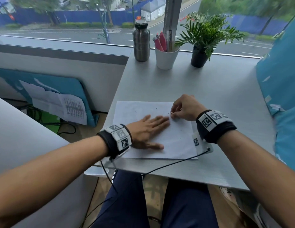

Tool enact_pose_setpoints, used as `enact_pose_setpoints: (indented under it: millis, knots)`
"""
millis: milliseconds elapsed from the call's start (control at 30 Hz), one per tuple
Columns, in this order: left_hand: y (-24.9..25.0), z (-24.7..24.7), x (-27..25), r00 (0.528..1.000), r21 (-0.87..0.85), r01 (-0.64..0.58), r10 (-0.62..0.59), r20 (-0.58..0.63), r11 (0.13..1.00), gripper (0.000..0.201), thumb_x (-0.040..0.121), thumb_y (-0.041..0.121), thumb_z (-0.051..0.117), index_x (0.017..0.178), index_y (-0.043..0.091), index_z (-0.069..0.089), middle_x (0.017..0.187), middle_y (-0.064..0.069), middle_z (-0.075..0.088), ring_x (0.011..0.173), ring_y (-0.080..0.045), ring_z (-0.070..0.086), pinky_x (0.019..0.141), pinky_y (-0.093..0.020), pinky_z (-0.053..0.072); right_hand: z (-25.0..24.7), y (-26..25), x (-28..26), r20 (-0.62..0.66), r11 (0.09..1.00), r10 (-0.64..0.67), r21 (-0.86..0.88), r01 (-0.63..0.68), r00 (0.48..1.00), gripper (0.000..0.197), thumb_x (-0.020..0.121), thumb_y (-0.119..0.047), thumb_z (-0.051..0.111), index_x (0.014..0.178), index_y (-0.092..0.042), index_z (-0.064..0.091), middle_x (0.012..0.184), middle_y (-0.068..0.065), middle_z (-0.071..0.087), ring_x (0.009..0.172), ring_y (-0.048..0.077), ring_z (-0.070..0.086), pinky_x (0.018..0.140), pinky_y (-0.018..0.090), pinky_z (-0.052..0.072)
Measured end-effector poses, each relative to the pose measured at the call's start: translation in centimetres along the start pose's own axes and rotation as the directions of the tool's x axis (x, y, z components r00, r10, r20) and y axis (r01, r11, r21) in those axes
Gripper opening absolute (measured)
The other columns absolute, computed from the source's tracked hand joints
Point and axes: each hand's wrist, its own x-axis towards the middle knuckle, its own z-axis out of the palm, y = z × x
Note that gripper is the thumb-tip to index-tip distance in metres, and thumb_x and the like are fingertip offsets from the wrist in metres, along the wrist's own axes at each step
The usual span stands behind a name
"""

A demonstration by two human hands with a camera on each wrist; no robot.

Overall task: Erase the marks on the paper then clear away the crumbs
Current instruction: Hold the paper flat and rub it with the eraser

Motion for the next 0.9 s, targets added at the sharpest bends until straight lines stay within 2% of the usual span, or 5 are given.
enact_pose_setpoints:
  millis: [167, 233, 400, 600, 900]
  knots:
    - [-4.8, -2.8, 1.5, 0.924, 0.047, 0.381, -0.381, -0.010, 0.923, 0.099, 0.088, 0.076, 0.023, 0.155, 0.011, -0.011, 0.162, -0.006, -0.017, 0.150, -0.020, -0.012, 0.121, -0.046, -0.005, -0.1, 0.1, -0.1, 0.013, 0.999, 0.030, 0.043, -0.031, 0.999, 0.007, 0.072, -0.017, 0.080, 0.077, -0.021, 0.078, 0.062, -0.008, 0.066, 0.068, 0.001, 0.059, 0.059, 0.010, 0.040]
    - [-4.3, -3.2, 1.3, 0.936, 0.100, 0.352, -0.350, -0.041, 0.931, 0.104, 0.086, 0.079, 0.023, 0.155, 0.009, -0.011, 0.162, -0.009, -0.016, 0.150, -0.021, -0.014, 0.121, -0.044, -0.007, -0.1, 0.1, 0.1, 0.010, 0.998, 0.034, 0.049, -0.035, 0.999, 0.007, 0.072, -0.016, 0.080, 0.078, -0.020, 0.078, 0.062, -0.008, 0.066, 0.067, 0.003, 0.060, 0.059, 0.010, 0.041]
    - [-1.6, -1.7, 0.8, 0.996, 0.028, -0.015, 0.012, 0.087, 0.999, 0.098, 0.087, 0.075, 0.032, 0.154, 0.023, -0.016, 0.160, 0.004, -0.024, 0.146, -0.011, -0.021, 0.118, -0.038, -0.014, -0.1, 0.1, 0.2, 0.011, 1.000, 0.010, 0.023, -0.010, 1.000, 0.007, 0.073, -0.019, 0.081, 0.080, -0.020, 0.079, 0.067, -0.005, 0.069, 0.064, 0.003, 0.060, 0.068, 0.012, 0.045]
    - [-5.6, -3.6, 1.6, 0.939, -0.048, 0.342, -0.339, 0.059, 0.939, 0.117, 0.077, 0.081, 0.047, 0.155, 0.019, -0.016, 0.161, 0.003, -0.022, 0.149, -0.014, -0.017, 0.121, -0.044, -0.006, -0.2, -0.1, 0.2, 0.020, 0.999, 0.039, 0.023, -0.040, 0.999, 0.006, 0.073, -0.015, 0.079, 0.079, -0.018, 0.078, 0.065, -0.003, 0.070, 0.062, 0.002, 0.059, 0.055, 0.010, 0.042]
    - [-4.6, -1.1, -0.1, 0.912, -0.162, 0.407, -0.411, 0.008, 0.899, 0.139, 0.062, 0.090, 0.052, 0.152, 0.015, -0.022, 0.158, 0.002, -0.031, 0.146, -0.015, -0.025, 0.120, -0.046, -0.012, -0.7, -2.0, 1.9, 0.000, 0.996, 0.080, 0.033, -0.080, 0.997, 0.009, 0.072, -0.019, 0.082, 0.078, -0.013, 0.079, 0.061, -0.003, 0.068, 0.064, 0.012, 0.066, 0.068, 0.023, 0.055]
